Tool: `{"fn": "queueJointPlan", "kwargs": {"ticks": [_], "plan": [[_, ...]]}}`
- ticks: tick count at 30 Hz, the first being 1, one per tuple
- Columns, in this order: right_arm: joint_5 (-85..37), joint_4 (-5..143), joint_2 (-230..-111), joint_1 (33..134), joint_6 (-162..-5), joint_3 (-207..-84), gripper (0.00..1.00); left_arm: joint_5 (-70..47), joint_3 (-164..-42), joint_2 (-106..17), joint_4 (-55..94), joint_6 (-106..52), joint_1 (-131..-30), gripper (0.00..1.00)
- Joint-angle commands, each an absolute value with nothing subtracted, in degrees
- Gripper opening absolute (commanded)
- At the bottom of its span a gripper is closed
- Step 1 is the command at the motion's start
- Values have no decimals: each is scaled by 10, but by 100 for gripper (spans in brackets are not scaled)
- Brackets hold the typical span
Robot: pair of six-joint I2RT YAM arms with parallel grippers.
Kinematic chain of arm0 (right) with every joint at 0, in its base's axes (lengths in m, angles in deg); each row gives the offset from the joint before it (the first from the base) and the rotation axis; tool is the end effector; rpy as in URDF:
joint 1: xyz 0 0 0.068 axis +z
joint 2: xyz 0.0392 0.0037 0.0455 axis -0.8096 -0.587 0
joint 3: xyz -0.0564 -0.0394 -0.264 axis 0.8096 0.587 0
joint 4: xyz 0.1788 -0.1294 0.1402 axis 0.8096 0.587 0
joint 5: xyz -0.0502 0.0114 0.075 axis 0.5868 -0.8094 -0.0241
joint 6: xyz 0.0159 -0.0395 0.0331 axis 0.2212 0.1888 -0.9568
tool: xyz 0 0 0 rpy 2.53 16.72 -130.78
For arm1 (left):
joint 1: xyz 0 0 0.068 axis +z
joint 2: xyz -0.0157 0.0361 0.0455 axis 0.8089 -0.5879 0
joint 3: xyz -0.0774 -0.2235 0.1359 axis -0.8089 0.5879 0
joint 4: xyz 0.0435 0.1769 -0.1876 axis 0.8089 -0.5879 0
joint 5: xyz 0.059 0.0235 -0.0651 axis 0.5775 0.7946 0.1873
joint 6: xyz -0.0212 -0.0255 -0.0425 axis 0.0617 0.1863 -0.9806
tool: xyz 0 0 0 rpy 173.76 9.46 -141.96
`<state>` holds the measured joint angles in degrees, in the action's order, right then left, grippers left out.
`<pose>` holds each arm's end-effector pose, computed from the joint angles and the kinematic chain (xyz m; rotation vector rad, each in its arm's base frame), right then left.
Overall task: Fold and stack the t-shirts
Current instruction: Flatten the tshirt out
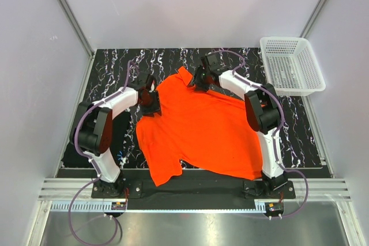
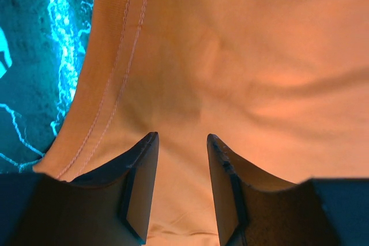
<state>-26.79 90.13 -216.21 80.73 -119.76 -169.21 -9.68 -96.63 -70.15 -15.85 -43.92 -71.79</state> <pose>0.4394 0.2276 0.1863 0.2755 2.5313 0.7315 0.3279 -0.1093 0.1780 -0.2255 2.8099 -0.3502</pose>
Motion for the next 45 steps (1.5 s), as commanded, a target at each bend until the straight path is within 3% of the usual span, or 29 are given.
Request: {"fn": "queueJointPlan", "kwargs": {"ticks": [1, 10, 23, 26, 29, 31, 39, 45], "plan": [[-216, 863, -2166, 815, -1262, -1704, 49, -103, -957, -669, -141, -440, -717, 44], [-204, 848, -2195, 819, -1285, -1717, 43, -108, -937, -660, -128, -445, -717, 44], [-186, 848, -2235, 828, -1287, -1761, 43, -111, -931, -659, -124, -446, -717, 44], [-187, 848, -2248, 827, -1287, -1776, 35, -112, -925, -661, -123, -445, -715, 44], [-184, 850, -2255, 827, -1290, -1786, 19, -112, -918, -659, -121, -444, -714, 44], [-182, 849, -2256, 827, -1288, -1792, 2, -112, -915, -659, -119, -444, -714, 44], [-120, 858, -2215, 795, -1269, -1780, 0, -110, -908, -652, -119, -440, -709, 44], [-201, 814, -2260, 735, -1239, -1805, 2, -109, -905, -644, -120, -429, -706, 44]]}}
